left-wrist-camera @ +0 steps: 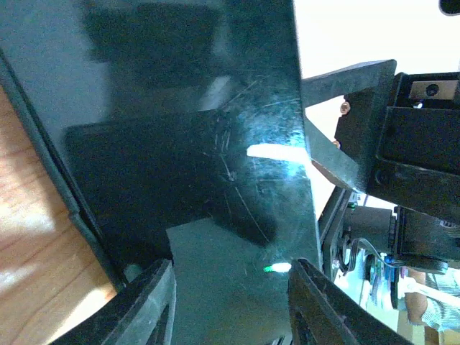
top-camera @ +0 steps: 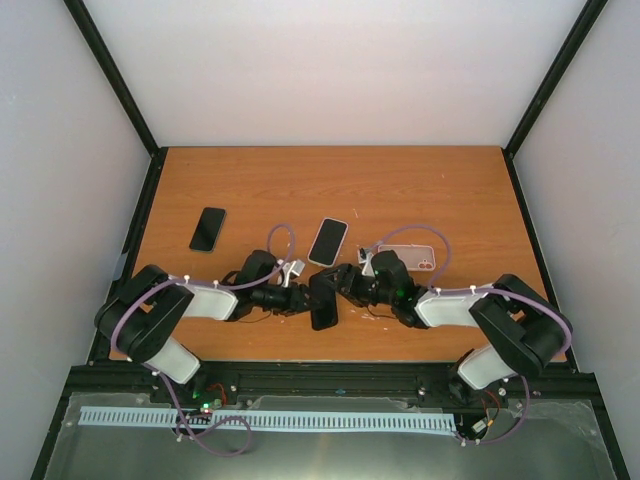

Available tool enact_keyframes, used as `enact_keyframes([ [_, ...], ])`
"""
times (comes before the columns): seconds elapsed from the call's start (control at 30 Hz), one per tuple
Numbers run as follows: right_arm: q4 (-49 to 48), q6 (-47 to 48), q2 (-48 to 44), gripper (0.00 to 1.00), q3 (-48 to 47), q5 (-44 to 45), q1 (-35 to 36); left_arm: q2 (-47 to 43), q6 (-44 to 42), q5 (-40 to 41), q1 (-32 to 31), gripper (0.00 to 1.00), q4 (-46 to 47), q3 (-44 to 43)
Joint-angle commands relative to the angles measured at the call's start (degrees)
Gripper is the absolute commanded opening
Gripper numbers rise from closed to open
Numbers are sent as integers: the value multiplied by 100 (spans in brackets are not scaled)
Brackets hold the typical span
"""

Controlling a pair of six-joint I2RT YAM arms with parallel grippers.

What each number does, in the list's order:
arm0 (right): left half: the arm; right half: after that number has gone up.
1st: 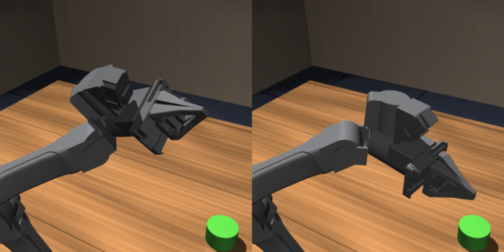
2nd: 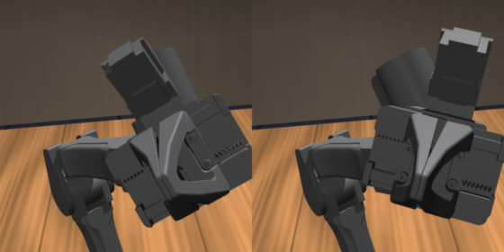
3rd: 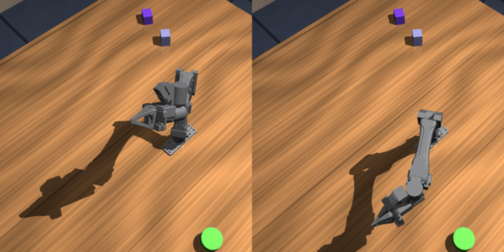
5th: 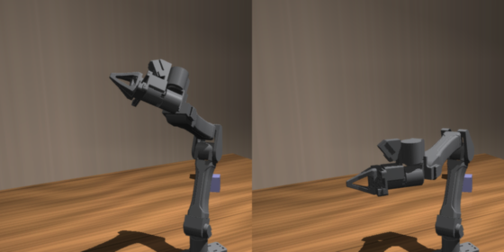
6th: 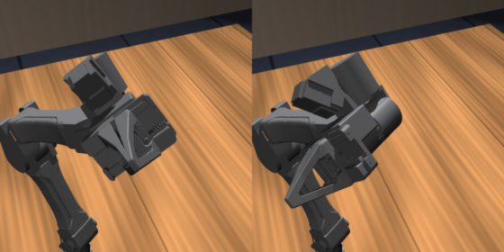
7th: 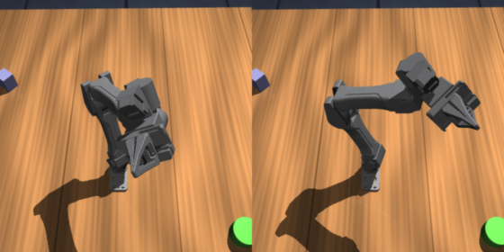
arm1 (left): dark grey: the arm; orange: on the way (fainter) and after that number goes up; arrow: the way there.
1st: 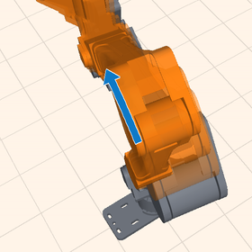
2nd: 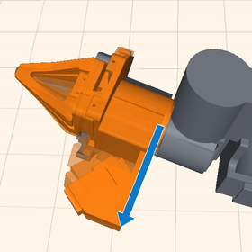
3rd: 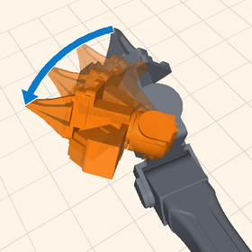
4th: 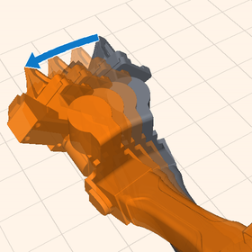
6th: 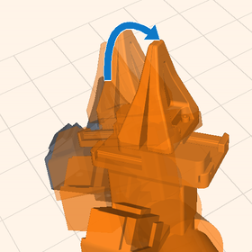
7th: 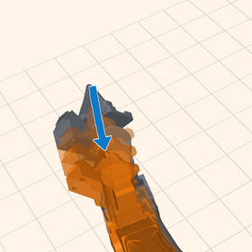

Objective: Put the phone into the phone case

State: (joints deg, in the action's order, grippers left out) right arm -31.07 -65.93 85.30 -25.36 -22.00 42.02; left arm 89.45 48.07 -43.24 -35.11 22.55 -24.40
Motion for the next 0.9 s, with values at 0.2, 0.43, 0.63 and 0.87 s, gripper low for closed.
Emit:
enact_keyframes([
  [0.2, -1053, -481, 461, 74, -227, -726, 439, -229, -166, 419, -17, 40, -153, 433],
  [0.43, -242, -77, 277, 57, -154, -333, 513, -320, -256, 554, -22, 40, -318, 416],
  [0.63, 196, 203, 216, 36, -211, -162, 517, -249, -367, 692, -22, 41, -513, 318],
  [0.87, 723, 469, 243, 13, -385, 66, 517, -215, -401, 729, -22, 41, -605, 254],
])
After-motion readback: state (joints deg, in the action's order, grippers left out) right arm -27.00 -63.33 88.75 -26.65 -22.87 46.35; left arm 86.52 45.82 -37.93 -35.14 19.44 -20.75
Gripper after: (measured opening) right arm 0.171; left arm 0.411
